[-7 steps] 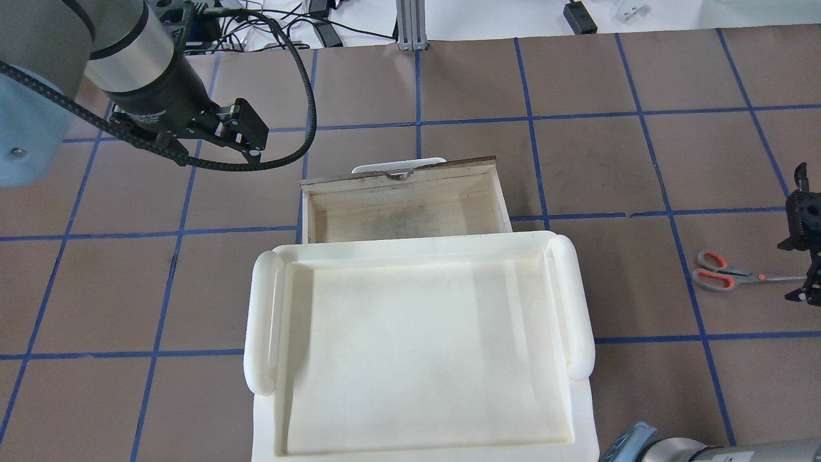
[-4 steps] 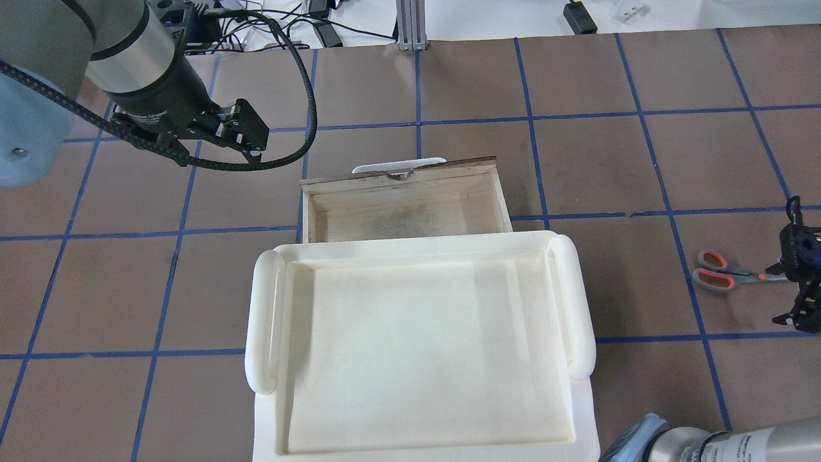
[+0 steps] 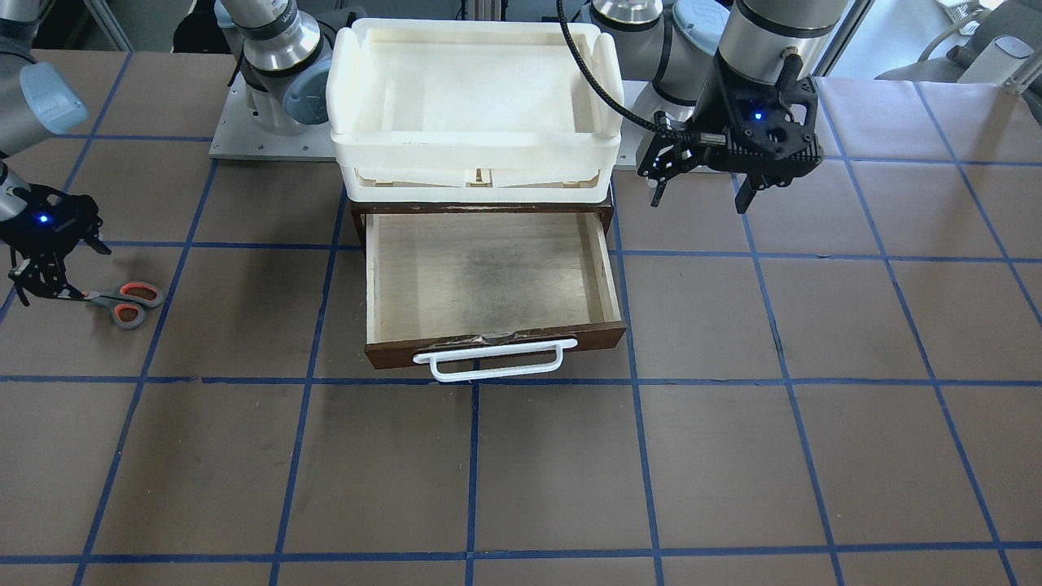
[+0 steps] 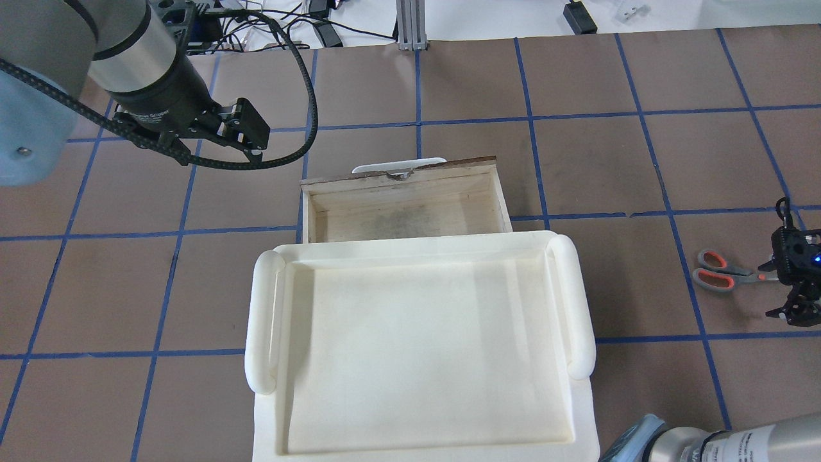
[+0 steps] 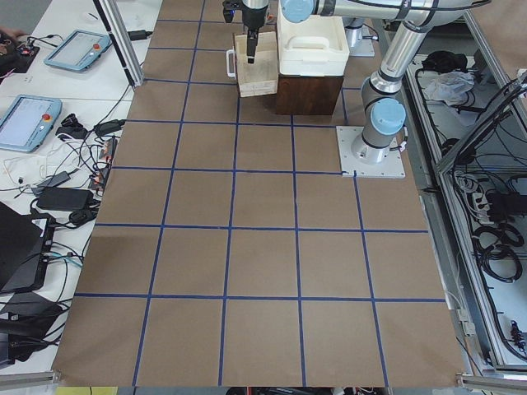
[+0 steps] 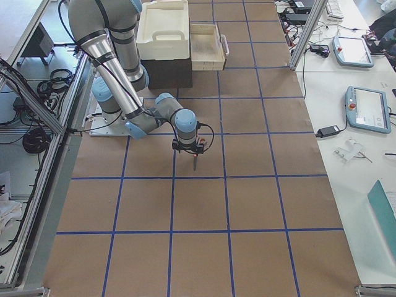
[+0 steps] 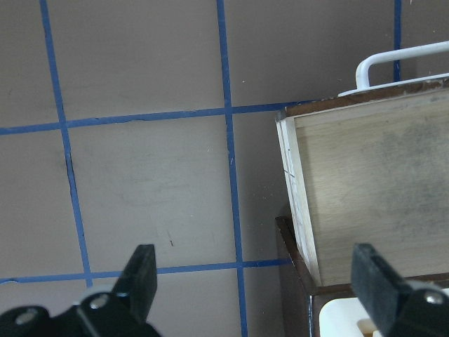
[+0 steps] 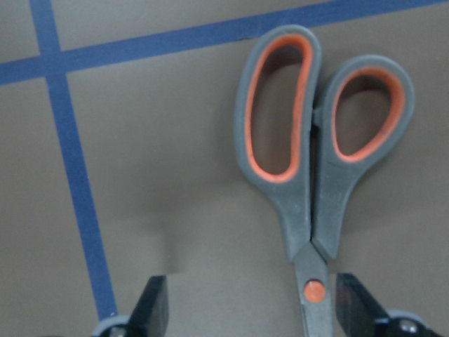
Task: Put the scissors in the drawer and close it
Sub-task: 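Lower the right gripper onto the scissors and close on the handles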
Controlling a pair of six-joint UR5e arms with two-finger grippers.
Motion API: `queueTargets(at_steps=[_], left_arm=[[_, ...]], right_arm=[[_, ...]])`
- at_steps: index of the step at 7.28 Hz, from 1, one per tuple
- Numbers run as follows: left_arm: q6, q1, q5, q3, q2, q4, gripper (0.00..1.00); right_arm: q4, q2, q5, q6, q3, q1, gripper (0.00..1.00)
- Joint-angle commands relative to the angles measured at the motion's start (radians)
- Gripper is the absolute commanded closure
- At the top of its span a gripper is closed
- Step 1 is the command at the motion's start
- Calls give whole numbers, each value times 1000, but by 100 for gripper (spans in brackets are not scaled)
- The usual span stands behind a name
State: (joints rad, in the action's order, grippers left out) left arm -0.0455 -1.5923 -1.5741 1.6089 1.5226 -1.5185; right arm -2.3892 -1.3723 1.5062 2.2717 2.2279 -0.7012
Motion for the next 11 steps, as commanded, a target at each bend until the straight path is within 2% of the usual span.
queueTargets(at_steps=[1,4,6,8,9,10,11], left_arm=[[1,0,-1,0,-1,0,0],[-1,0,0,0,-1,1,0],[-1,0,0,0,-1,1,0],[1,-2,0,0,1,1,0],[1,-2,0,0,1,1,0],[-2,-2,0,0,1,1,0],[-4,-2,0,0,-1,1,0]], right_arm=[[-16,1,-1,-1,-1,-27,16],[-71,54,-1,-4,-7,-38,16],[-70,55,5,-12,-14,-83,22],[-68,56,6,-11,-17,-84,50],[-68,56,9,-6,-27,-84,71],[-65,56,14,-3,-39,-84,87],[-64,55,15,0,-39,-84,97]])
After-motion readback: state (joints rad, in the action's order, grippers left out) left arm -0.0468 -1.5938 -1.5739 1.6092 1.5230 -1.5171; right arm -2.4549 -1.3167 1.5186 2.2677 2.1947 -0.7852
